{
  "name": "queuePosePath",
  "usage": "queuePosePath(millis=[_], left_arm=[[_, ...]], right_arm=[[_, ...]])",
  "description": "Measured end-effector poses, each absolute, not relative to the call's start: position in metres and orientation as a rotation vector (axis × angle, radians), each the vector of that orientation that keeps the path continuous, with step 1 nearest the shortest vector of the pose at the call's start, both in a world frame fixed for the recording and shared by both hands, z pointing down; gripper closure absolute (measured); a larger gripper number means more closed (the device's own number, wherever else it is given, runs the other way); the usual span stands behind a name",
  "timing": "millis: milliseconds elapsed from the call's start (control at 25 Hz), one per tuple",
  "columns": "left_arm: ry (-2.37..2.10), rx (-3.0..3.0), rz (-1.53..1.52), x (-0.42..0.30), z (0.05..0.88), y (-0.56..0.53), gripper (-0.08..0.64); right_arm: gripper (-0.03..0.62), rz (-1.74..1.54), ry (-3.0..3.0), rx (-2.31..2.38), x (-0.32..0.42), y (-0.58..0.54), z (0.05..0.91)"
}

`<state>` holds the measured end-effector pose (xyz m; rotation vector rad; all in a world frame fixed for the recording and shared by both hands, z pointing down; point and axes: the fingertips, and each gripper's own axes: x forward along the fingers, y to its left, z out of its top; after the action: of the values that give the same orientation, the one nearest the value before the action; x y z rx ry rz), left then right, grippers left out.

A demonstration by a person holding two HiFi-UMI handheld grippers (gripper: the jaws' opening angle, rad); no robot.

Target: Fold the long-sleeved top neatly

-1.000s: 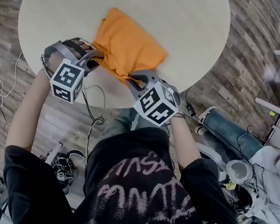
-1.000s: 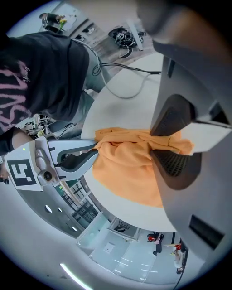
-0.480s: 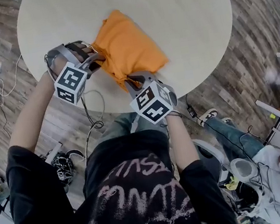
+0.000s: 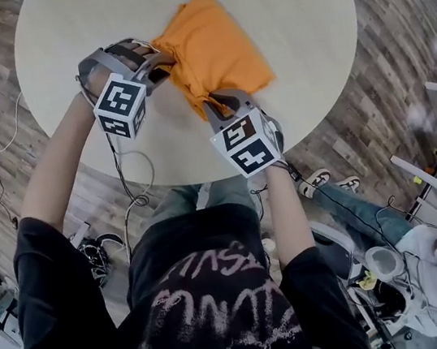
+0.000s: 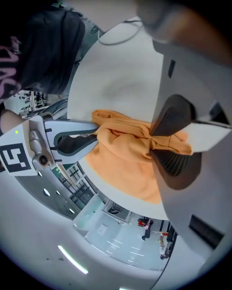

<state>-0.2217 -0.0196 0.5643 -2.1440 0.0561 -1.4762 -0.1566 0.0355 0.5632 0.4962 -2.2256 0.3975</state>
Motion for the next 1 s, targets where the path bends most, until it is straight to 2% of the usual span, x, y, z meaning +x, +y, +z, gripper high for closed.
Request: queuePosePath(millis=[360,600,1000], left_arm=[[0.224,-2.249,-1.437,-0.242,0.544,-0.006,0.422],[0.516,-2.345,-1.368,-0.266,0.513,0.009,0.426],[1.063,-2.434,-1.238,-0.281,0.450,0.022,0.541]], right_arm=[[0.487,0.432,-2.238,0.560,-0.153,0.048,0.542],[0.486,0.379,-2.242,0.588,-0.153,0.068,0.522],[0.519,0.304,-2.339,0.692,-0.126,0.058,0.472]])
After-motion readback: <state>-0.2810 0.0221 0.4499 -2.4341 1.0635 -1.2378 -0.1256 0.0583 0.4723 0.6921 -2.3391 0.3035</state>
